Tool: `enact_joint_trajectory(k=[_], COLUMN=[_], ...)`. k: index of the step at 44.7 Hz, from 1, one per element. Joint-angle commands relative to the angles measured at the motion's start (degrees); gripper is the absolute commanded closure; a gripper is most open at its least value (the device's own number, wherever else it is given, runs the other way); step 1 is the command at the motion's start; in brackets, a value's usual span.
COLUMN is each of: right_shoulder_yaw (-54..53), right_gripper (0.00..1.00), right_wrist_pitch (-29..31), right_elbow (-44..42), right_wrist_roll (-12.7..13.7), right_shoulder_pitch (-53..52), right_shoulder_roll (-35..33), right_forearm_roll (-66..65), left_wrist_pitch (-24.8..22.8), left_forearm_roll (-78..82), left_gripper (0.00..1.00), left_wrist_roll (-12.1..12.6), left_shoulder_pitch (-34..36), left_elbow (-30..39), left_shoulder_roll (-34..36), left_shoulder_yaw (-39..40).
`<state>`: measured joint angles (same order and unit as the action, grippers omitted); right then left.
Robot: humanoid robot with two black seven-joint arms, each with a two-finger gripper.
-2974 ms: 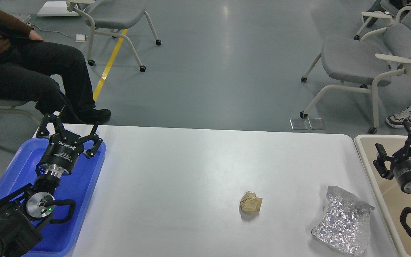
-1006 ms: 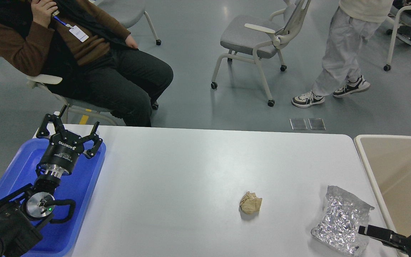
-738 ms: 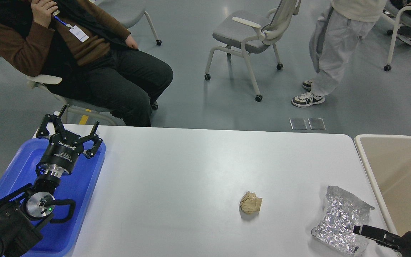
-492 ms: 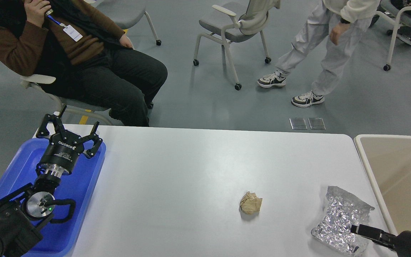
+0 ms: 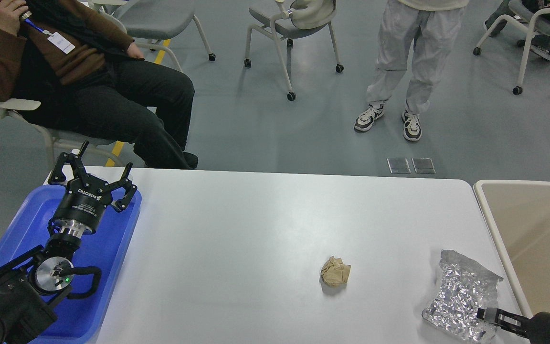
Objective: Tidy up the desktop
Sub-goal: 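Close the right gripper on the foil bag, then lift the foil bag and carry it toward the beige bin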
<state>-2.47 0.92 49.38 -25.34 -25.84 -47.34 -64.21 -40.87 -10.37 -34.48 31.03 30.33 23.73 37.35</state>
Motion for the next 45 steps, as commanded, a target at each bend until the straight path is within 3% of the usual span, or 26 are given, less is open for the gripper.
enact_joint_trajectory(k=[1, 19, 34, 37, 45], right_shoulder_yaw=[2.39, 1.59, 3.00, 3.53, 3.53], right_gripper=[0.99, 1.00, 1.00, 1.00, 1.00], right_wrist_pitch=[-1.97, -1.97, -0.83, 1.70, 6.02], right_elbow=[-3.15, -2.63, 15.81, 18.63, 19.61], right_wrist_roll=[-0.24, -3.14, -3.67, -3.67, -3.58], right_shoulder_pitch=[-0.62, -4.04, -17.48, -21.25, -27.07], right_shoulder_roll=[1.29, 0.76, -10.83, -13.12, -15.76], right_forearm_roll=[0.05, 5.67, 9.18, 10.33, 11.48], left_wrist_pitch=[0.00, 0.00, -0.09, -0.09, -0.09], left_forearm_roll=[0.00, 0.00, 0.00, 0.00, 0.00], left_gripper=[0.02, 0.02, 0.02, 0.02, 0.02], left_wrist_roll=[0.02, 0.02, 0.02, 0.02, 0.02], left_shoulder_pitch=[0.00, 0.00, 0.00, 0.00, 0.00], left_elbow=[-0.01, -0.01, -0.01, -0.01, -0.01], left_shoulder_roll=[0.00, 0.00, 0.00, 0.00, 0.00], left_shoulder_yaw=[0.00, 0.00, 0.00, 0.00, 0.00])
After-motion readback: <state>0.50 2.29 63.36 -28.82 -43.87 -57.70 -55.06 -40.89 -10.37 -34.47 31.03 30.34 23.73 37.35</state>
